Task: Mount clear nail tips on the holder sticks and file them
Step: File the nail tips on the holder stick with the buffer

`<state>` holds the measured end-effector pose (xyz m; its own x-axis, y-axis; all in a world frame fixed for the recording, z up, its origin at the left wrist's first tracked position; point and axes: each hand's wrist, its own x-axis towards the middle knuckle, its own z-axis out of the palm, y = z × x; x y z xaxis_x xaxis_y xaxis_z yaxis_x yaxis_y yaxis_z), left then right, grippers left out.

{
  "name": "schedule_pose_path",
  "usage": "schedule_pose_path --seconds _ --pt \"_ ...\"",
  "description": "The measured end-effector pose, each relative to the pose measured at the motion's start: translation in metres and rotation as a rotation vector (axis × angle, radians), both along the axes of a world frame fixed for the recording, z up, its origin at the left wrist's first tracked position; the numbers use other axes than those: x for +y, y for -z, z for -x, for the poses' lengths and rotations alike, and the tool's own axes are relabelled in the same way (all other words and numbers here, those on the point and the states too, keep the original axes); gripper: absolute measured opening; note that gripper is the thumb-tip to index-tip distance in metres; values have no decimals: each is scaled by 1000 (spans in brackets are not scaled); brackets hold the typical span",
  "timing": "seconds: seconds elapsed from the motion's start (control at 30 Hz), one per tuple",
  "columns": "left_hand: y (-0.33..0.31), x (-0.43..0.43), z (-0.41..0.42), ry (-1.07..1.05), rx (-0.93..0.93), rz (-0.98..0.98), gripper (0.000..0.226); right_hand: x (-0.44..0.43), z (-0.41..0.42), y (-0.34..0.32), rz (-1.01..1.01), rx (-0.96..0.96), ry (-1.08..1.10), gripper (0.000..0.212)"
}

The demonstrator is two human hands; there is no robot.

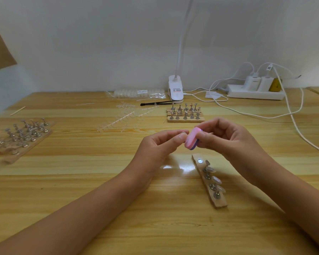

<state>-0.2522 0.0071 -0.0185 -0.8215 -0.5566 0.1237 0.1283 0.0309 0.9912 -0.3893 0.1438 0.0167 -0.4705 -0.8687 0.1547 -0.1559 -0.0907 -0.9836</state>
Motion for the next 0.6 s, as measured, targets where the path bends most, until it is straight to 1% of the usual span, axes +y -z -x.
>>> schedule_pose_path --seconds 0.07,0.2,0.3,0.43,0.53,0.6 --pt "1 -1 1 -10 1 -18 30 0 -2 0 -25 17 -50 33" --pt "1 0 1 -42 -4 -59 30 0 -1 1 43 -21 27 32" --pt "2 0 2 -44 -7 -52 30 -1 -2 1 10 -16 -33 31" --pt "1 0 2 -45 -11 -40 37 -1 -2 4 63 -30 52 36" --pt "2 0 2 -44 -15 -10 43 -1 -4 3 11 -18 -26 34" --pt "3 0 1 -49 -16 -13 45 -1 -4 3 28 -23 -5 34"
